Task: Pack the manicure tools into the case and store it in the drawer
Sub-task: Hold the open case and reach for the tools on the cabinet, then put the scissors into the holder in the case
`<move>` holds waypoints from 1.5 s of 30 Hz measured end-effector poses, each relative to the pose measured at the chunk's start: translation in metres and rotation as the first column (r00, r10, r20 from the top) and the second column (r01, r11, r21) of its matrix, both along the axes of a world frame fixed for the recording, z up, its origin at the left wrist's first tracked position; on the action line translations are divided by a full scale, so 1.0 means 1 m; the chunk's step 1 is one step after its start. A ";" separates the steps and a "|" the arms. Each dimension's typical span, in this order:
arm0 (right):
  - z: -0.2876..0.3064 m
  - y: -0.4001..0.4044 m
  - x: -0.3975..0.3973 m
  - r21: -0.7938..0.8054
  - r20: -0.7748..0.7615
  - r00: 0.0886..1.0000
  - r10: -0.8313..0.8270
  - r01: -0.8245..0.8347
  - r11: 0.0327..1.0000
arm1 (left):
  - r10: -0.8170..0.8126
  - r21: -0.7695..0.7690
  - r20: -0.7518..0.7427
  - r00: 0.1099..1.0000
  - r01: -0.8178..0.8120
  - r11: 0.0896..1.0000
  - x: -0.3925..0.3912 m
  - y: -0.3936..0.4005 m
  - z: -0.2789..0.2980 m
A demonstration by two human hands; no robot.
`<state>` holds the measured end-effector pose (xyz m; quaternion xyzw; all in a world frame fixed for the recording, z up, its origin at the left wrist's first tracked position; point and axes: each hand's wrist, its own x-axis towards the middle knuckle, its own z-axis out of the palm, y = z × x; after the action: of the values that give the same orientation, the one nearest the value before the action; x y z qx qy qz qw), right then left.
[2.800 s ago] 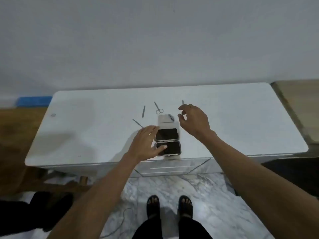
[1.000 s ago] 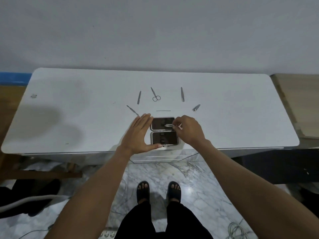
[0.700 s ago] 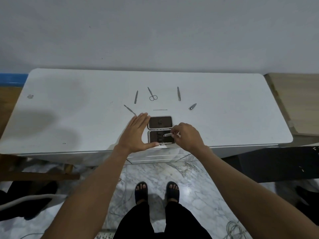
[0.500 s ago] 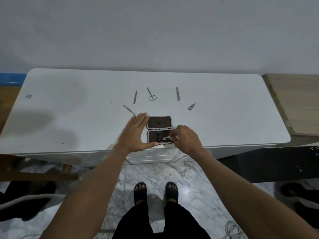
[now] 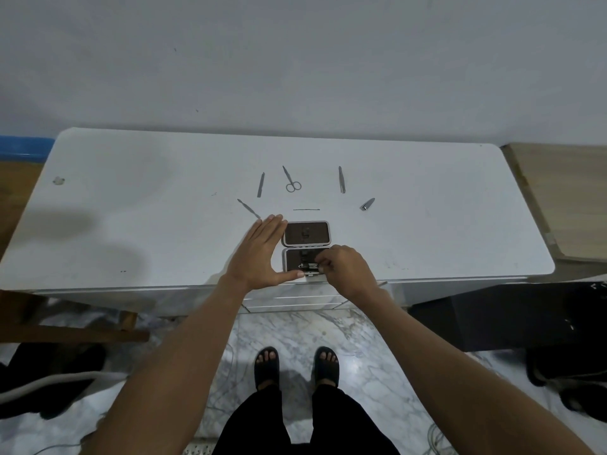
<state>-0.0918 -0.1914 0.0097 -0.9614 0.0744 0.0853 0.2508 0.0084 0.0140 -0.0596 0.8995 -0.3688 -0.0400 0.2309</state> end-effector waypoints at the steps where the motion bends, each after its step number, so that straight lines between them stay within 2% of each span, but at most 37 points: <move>1: 0.000 0.001 0.001 0.007 -0.001 1.000 -0.007 0.007 1.000 | -0.002 0.000 -0.001 1.000 0.002 1.000 0.000 0.000 0.000; 14: 0.005 0.003 0.009 0.022 0.024 1.000 0.009 -0.009 1.000 | 0.001 0.005 -0.017 1.000 -0.001 1.000 -0.001 0.000 0.001; 21: 0.014 -0.019 0.042 0.022 0.100 0.986 -0.132 0.131 0.991 | -0.001 0.013 -0.010 1.000 0.001 1.000 -0.001 0.000 0.004; 32: 0.007 -0.051 0.078 0.027 0.087 0.929 -0.359 0.358 0.933 | 0.002 -0.016 -0.014 1.000 -0.002 1.000 0.001 0.000 0.001; 38: 0.004 -0.039 0.114 0.086 0.089 0.939 -0.331 0.324 0.942 | 0.003 -0.022 -0.005 1.000 -0.003 1.000 0.002 -0.001 -0.002; 45: -0.003 -0.010 0.162 0.044 0.104 0.956 -0.274 0.271 0.962 | -0.009 0.058 -0.054 0.999 0.012 0.998 0.001 -0.002 0.002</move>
<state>0.0700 -0.2019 0.0072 -0.9415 0.1911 -0.0013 0.2778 0.0096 0.0118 -0.0579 0.9024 -0.3661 -0.0761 0.2140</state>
